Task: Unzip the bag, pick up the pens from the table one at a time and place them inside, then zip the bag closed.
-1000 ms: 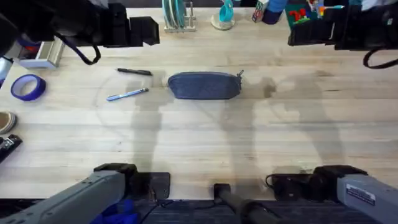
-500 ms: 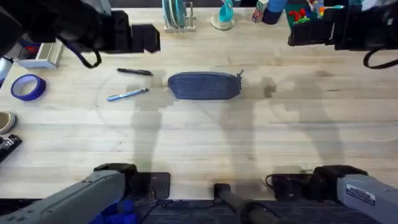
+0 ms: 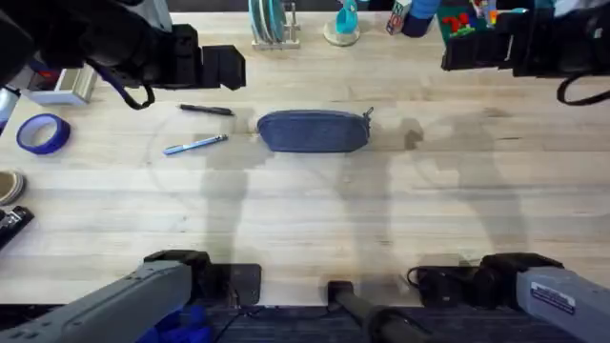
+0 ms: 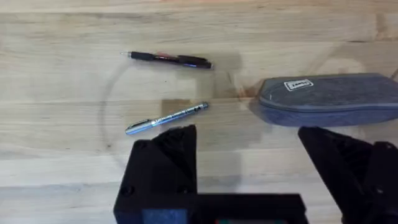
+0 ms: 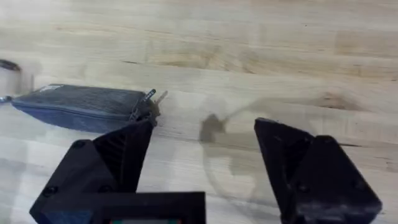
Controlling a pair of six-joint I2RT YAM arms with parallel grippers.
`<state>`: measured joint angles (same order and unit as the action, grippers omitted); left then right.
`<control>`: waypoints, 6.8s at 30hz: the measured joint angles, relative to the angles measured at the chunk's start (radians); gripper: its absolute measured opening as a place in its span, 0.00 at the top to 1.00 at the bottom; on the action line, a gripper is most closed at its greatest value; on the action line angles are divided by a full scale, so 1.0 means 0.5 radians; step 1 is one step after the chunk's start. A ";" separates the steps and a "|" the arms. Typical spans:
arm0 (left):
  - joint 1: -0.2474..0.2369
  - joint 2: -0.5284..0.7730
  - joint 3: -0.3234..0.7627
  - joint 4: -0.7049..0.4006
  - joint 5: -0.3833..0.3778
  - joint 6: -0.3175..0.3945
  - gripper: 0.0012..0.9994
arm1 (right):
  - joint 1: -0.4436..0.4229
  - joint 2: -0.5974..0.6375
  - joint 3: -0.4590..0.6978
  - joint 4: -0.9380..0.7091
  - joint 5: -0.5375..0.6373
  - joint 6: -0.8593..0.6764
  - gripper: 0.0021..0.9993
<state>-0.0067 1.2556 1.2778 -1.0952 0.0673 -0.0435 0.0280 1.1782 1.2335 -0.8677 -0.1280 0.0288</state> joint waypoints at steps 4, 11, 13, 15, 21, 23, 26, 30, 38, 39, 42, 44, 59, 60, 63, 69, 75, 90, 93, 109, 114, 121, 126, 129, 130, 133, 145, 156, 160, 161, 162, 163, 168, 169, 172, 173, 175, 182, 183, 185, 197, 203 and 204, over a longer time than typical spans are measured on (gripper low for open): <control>0.000 0.000 0.000 -0.001 0.021 0.135 0.01 | 0.000 0.000 0.000 0.000 0.001 0.000 0.00; 0.000 0.000 0.000 -0.005 0.243 0.646 0.01 | 0.000 0.000 0.000 0.000 0.000 0.000 0.00; 0.003 0.000 0.000 -0.006 0.304 0.797 0.01 | 0.000 0.000 0.000 -0.001 0.000 0.000 0.00; 0.030 0.000 0.000 -0.012 0.389 0.949 0.01 | 0.000 0.000 0.000 0.000 0.000 0.000 0.00; 0.257 0.002 0.000 -0.037 0.749 1.378 0.01 | 0.000 0.000 0.000 -0.001 0.000 0.000 0.00; 0.348 0.014 0.001 -0.071 0.894 1.543 0.01 | 0.000 0.000 0.000 -0.001 0.000 0.000 0.00; 0.438 0.059 0.001 -0.099 1.058 1.745 0.01 | 0.000 0.000 0.000 -0.001 0.000 0.000 0.00; 0.505 0.150 0.001 -0.122 1.214 1.991 0.01 | 0.000 0.000 0.000 -0.001 0.000 0.000 0.00; 0.599 0.396 0.001 -0.122 1.473 2.362 0.01 | 0.000 0.000 0.000 -0.001 0.000 0.000 0.00; 0.611 0.434 0.001 -0.122 1.508 2.404 0.01 | 0.000 0.000 0.000 -0.001 0.000 0.000 0.00; 0.644 0.554 0.001 -0.121 1.607 2.530 0.01 | 0.000 0.000 0.000 -0.001 0.000 0.000 0.00; 0.664 0.632 0.001 -0.121 1.667 2.614 0.01 | 0.000 0.000 0.000 -0.001 0.000 0.000 0.00; 0.692 1.007 0.002 -0.121 1.946 3.256 0.01 | 0.000 0.000 0.000 -0.001 0.000 0.000 0.00; 0.692 1.034 0.002 -0.121 1.961 3.292 0.01 | 0.000 0.000 0.000 -0.001 0.001 0.000 0.00; 0.692 1.174 0.002 -0.120 2.046 3.445 0.01 | 0.000 0.000 0.000 -0.001 0.001 0.000 0.00; 0.691 1.335 0.002 -0.120 2.151 3.571 0.01 | 0.000 0.000 0.000 -0.001 0.001 0.000 0.00; 0.653 1.422 0.003 -0.144 2.186 3.621 0.01 | 0.000 0.000 0.000 -0.001 0.000 0.000 0.00; 0.462 1.437 0.014 -0.192 2.072 3.710 0.01 | 0.000 0.000 0.000 -0.001 0.001 0.000 0.00; 0.411 1.436 0.014 -0.195 2.010 3.710 0.01 | 0.000 0.000 0.000 -0.001 0.001 0.000 0.00; 0.329 1.436 0.014 -0.196 1.911 3.718 0.01 | 0.000 0.000 0.000 -0.001 0.002 0.000 0.00; 0.329 1.437 0.014 -0.196 1.911 3.723 0.01 | 0.000 0.000 0.000 -0.001 0.002 0.000 0.00; 0.328 1.437 0.014 -0.203 1.899 3.723 0.82 | 0.000 0.000 0.000 -0.002 0.002 0.000 0.00; 0.326 1.437 0.014 -0.198 1.889 3.732 0.96 | 0.000 0.000 0.000 -0.003 0.001 0.000 0.00; 0.326 1.437 0.014 -0.197 1.888 3.732 0.96 | 0.000 0.000 0.000 -0.003 0.002 0.000 0.00; 0.326 1.436 0.014 -0.197 1.888 3.732 0.96 | 0.000 0.000 0.000 -0.003 0.002 0.000 0.00; 0.326 1.436 0.014 -0.197 1.888 3.732 0.96 | 0.000 0.000 0.000 -0.003 0.002 0.000 0.00; 0.326 1.437 0.014 -0.197 1.885 3.732 0.96 | 0.000 0.000 0.000 -0.003 0.002 0.000 0.00; 0.326 1.437 0.014 -0.197 1.884 3.732 0.96 | 0.000 0.000 0.000 -0.003 0.002 0.000 0.00; 0.326 1.437 0.014 -0.197 1.884 3.732 0.96 | 0.000 0.000 0.000 -0.003 0.002 0.000 0.00; 0.326 1.437 0.014 -0.197 1.884 3.732 0.96 | 0.000 0.000 0.000 -0.003 0.002 0.000 0.00; 0.326 1.437 0.014 -0.197 1.884 3.732 0.96 | 0.000 0.000 0.000 -0.003 0.002 0.000 0.00; 0.326 1.437 0.014 -0.197 1.884 3.732 0.96 | 0.000 0.001 0.000 -0.003 0.002 0.000 0.00; 0.326 1.436 0.014 -0.197 1.884 3.732 0.96 | 0.000 0.000 0.000 -0.003 0.001 -0.156 0.00; 0.326 1.437 0.014 -0.197 1.884 3.732 0.96 | 0.000 0.000 0.000 -0.003 0.001 -0.210 0.00; 0.326 1.436 0.014 -0.197 1.884 3.732 0.96 | 0.000 0.000 0.000 -0.004 -0.025 -0.404 0.00; 0.326 1.437 0.014 -0.197 1.884 3.732 0.96 | 0.000 0.000 0.000 -0.003 -0.051 -0.488 0.00; 0.326 1.437 0.014 -0.197 1.884 3.732 0.96 | 0.000 0.000 0.000 -0.003 -0.104 -0.647 0.00; 0.326 1.437 0.014 -0.197 1.884 3.732 0.96 | 0.000 0.000 0.000 -0.003 -0.241 -1.164 0.00; 0.326 1.437 0.014 -0.197 1.884 3.732 0.96 | 0.000 0.000 0.000 -0.004 -0.250 -1.223 0.00; 0.326 1.437 0.014 -0.197 1.884 3.732 0.96 | 0.000 0.000 0.000 -0.006 -0.262 -1.324 0.00; 0.326 1.436 0.014 -0.197 1.884 3.732 0.96 | 0.000 0.232 0.008 -0.109 -0.410 -1.720 0.00; 0.326 1.436 0.014 -0.197 1.884 3.732 0.96 | 0.000 0.362 0.008 -0.106 -0.420 -1.734 0.00; 0.326 1.437 0.014 -0.197 1.884 3.732 0.96 | 0.000 0.383 0.008 -0.105 -0.420 -1.733 0.00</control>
<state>0.1562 1.9739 1.2850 -1.1938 1.0092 1.8225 0.0281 1.3698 1.2373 -0.9203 -0.3382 -0.8379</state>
